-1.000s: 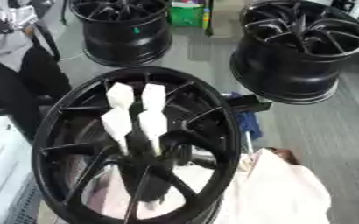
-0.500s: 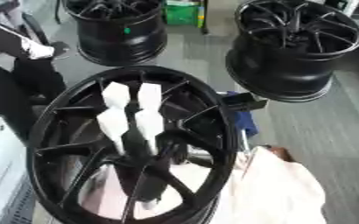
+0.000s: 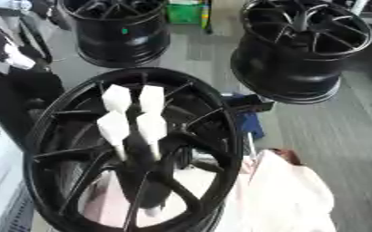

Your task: Pull the pin out of the wheel hub.

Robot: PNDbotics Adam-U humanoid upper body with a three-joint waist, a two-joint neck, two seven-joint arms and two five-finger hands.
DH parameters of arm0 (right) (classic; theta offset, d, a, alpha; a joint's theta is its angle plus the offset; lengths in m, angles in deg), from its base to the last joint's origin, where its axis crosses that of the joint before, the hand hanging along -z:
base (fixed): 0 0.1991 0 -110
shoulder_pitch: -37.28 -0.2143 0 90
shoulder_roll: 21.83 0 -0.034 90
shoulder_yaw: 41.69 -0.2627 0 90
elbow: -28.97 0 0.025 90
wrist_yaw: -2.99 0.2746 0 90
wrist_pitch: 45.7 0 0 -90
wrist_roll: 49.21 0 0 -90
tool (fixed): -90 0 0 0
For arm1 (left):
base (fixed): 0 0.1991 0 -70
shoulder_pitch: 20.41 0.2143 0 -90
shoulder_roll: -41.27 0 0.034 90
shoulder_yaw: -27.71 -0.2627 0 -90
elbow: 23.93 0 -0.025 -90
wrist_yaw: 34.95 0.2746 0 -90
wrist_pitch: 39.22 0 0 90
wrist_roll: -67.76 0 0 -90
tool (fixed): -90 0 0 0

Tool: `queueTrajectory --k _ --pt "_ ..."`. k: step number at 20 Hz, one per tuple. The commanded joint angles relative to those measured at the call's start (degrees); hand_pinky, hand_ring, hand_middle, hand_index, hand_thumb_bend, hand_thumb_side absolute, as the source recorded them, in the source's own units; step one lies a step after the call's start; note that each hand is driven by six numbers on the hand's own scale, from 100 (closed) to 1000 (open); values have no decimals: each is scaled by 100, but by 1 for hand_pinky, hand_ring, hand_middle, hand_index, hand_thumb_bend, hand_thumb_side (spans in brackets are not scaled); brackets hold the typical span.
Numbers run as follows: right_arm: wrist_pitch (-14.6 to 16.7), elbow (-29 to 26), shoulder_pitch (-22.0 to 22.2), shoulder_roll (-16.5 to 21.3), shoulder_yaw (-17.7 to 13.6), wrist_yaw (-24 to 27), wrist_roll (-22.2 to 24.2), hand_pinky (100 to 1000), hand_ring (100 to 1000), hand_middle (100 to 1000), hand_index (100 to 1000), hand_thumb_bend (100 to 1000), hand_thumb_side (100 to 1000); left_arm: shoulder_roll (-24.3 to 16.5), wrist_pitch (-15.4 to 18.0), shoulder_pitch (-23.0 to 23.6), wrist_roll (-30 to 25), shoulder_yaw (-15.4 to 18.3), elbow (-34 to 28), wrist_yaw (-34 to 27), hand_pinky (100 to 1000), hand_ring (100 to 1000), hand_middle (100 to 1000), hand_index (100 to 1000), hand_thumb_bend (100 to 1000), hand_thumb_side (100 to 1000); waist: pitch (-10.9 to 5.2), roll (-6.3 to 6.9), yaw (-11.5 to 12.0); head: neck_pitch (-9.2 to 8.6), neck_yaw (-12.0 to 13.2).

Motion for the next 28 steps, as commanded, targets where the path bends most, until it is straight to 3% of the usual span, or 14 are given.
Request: queueTrajectory --k 1,10,14,16,28 --pt "-12 -104 -31 90 -29 69 -22 725 745 774 784 100 740 76 443 -192 -458 -91 144 -110 871 862 791 894 466 446 -48 12 -14 24 7" --pt "-30 -104 -24 46 -47 128 -81 721 741 771 782 100 743 330 498 -296 -458 -436 640 -416 870 856 785 893 452 464 -46 43 -24 17 27" --pt "-38 -104 -23 26 -56 145 -104 720 741 770 782 100 744 369 521 -325 -458 -591 643 -522 873 865 796 901 459 468 -52 55 -23 28 36" --pt "-38 -104 -25 21 -58 153 -112 720 740 770 782 100 738 373 512 -336 -458 -690 600 -552 876 871 803 904 503 471 -54 61 -26 29 52" --pt "-70 -104 -44 -39 -74 218 -181 716 736 765 779 100 748 390 591 -362 -458 -1068 533 -656 892 893 834 921 506 446 -59 126 -59 -3 107"
